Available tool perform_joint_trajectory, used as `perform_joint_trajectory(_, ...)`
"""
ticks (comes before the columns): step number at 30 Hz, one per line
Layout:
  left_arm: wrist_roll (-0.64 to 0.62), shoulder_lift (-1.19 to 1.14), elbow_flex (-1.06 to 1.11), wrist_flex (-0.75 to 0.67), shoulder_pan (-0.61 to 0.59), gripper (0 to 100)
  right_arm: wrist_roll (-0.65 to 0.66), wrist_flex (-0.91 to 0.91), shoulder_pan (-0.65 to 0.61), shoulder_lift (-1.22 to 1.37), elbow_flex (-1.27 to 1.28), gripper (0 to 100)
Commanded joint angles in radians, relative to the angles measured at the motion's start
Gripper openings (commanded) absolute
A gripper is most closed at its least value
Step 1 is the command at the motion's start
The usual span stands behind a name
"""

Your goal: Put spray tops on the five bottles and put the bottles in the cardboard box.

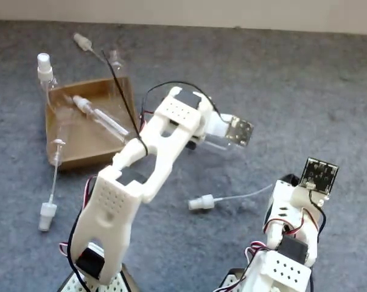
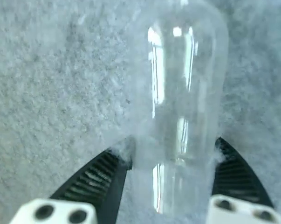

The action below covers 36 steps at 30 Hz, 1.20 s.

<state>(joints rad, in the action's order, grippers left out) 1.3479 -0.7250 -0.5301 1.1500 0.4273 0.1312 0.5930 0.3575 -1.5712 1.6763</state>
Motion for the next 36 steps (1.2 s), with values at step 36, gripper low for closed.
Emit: perform_joint_trajectory(36,-0.137,0.153,-0.088,0.347,-0.016,8,0.017,0.004,0.013,-0.004,0.12,0.4)
